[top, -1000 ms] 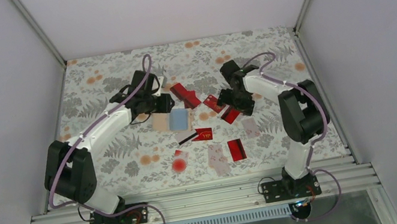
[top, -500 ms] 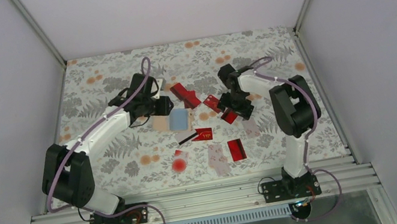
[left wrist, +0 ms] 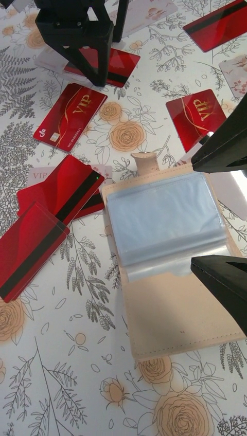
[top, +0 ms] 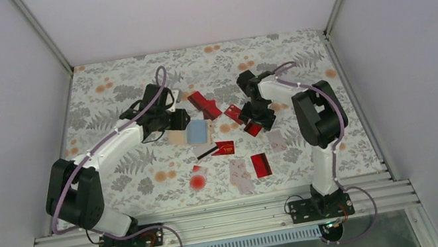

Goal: Put the credit cards into the card holder

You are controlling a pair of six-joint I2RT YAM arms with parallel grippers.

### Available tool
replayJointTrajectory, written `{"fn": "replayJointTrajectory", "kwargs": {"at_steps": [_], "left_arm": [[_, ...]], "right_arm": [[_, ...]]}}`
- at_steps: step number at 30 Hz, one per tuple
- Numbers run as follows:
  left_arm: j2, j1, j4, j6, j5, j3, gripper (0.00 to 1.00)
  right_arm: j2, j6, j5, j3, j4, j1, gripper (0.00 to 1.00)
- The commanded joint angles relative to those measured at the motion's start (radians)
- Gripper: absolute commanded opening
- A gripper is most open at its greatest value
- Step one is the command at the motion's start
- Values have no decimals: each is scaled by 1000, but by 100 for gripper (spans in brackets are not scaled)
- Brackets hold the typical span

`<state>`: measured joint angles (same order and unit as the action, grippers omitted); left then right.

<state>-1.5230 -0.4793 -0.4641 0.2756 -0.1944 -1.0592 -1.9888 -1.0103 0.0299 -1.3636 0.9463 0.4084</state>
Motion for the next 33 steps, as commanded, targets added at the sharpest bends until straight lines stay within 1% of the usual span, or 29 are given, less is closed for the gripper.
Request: {"fn": "replayJointTrajectory", "kwargs": {"at_steps": [1,8,9,11,14,17,22,27,33], "left_arm": [[22,9,26,-19,-6,16,42],[22,11,34,-20,-11,23,42],[24,11,34,-20,-11,23,42],[23,13,34,-22,-10,25,42],[23,14,36,-23,-10,24,42],[25,14,36,-21,-10,22,42],[28,15,25,-22,-4,16,42],[29,16,7,-22,0,-2,42],[28,16,-7,0,-8,-26,42]], "right_arm": [[-26,-28,-26,8,19,10,77],[-55,-17,-39,32,13,10,72],[-59,-10,-39,33,12,10,69],[-68,-3,-43,33,12,10,66],[-74,9,-51,35,11,11,65],[-72,24,-56,43,2,10,58],[-55,57,-55,63,-18,10,52],[-20,112,-49,83,-36,10,50],[55,195,-51,109,-55,10,50]]}}
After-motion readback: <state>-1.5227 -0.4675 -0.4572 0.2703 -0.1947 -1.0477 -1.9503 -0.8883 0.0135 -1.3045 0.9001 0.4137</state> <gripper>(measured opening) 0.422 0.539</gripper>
